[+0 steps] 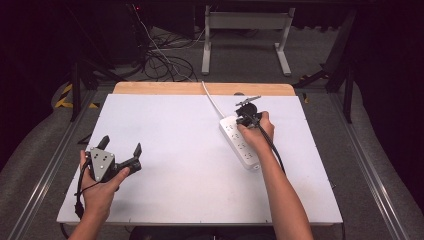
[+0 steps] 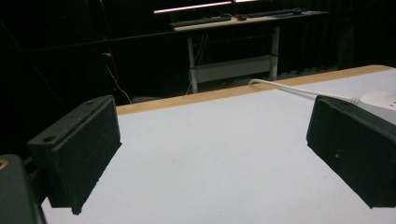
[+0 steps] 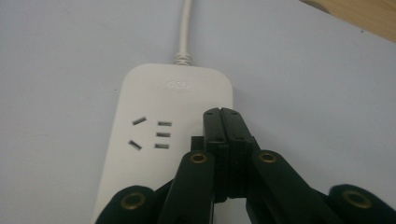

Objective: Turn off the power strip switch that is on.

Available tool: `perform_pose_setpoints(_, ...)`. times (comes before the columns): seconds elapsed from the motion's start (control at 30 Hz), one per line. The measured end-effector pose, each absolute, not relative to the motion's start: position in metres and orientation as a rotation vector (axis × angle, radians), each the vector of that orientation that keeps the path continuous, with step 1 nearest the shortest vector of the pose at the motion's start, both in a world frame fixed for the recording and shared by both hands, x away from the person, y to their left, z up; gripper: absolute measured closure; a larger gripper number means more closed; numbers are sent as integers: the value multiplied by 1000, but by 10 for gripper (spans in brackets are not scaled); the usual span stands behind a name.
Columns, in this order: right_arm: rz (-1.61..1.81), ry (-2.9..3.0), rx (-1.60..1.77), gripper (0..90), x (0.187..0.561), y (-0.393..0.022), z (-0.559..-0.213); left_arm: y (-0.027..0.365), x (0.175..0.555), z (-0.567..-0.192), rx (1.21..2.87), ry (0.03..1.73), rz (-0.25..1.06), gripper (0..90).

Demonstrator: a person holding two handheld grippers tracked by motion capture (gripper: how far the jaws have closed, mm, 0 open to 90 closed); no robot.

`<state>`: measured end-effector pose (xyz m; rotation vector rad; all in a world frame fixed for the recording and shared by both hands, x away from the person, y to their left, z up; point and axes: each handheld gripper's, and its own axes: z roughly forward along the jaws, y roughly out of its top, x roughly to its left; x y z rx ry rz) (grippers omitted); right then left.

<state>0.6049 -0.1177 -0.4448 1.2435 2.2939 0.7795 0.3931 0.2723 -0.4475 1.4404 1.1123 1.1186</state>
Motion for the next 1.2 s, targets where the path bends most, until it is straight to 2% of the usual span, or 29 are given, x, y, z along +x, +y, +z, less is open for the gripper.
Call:
perform_pose_setpoints(0.17,865,2288,1226,900,604,-118,-442,273,394,-448,1443,1115,1118,34)
perform_pose_setpoints(0.6,717,2254,1215,900,602,-106,-447,274,393,-448,1437,1120,1113,33)
perform_pose_setpoints(1.2,775,2269,1255,900,602,-103,-447,277,392,-447,1431,1124,1113,33)
